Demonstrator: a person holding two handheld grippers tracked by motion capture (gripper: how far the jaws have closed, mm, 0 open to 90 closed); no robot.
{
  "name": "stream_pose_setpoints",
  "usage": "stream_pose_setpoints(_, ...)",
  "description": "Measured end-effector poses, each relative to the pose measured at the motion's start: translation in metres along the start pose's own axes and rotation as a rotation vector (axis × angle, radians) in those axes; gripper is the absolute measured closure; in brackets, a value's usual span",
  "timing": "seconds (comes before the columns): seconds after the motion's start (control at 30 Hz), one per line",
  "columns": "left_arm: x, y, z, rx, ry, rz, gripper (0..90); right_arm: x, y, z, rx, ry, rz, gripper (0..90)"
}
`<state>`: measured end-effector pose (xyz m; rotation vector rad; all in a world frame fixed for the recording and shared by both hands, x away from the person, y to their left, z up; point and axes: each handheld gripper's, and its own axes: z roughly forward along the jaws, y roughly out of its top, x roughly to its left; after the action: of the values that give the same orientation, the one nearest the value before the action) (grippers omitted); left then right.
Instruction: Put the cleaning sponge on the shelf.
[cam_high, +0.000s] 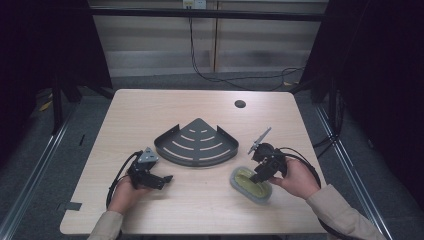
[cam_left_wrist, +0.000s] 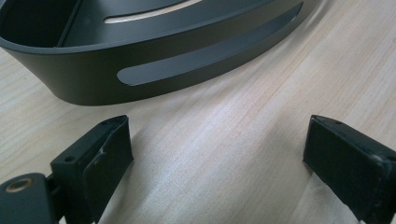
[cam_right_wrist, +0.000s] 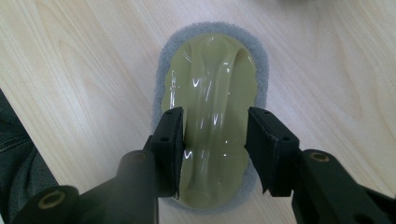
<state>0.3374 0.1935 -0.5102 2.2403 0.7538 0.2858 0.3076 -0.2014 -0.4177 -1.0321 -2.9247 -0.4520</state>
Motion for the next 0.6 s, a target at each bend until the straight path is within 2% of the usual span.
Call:
stream_pose_setpoints(0.1,0.0,0.0,0.0,0.0,0.0,0.0,7.4,0.0015,0.0009,0.0009,0.015,-0.001,0.012,59.1)
stream_pose_setpoints(0.3,0.0,0.0,0.0,0.0,0.0,-0.001,7.4,0.0019,0.0019,0.003,0.033,-0.009,-0.017,63.0)
stream_pose_setpoints(0.43,0.0,0.0,0.0,0.0,0.0,-0.001,7.4,0.0026,0.003,0.0026,0.041,-0.016,-0.028,69.9)
stream_pose_setpoints(0.6,0.0,0.0,0.0,0.0,0.0,-0.001,7.4,0.0021,0.0042,0.001,0.051,-0.03,-0.031,71.2)
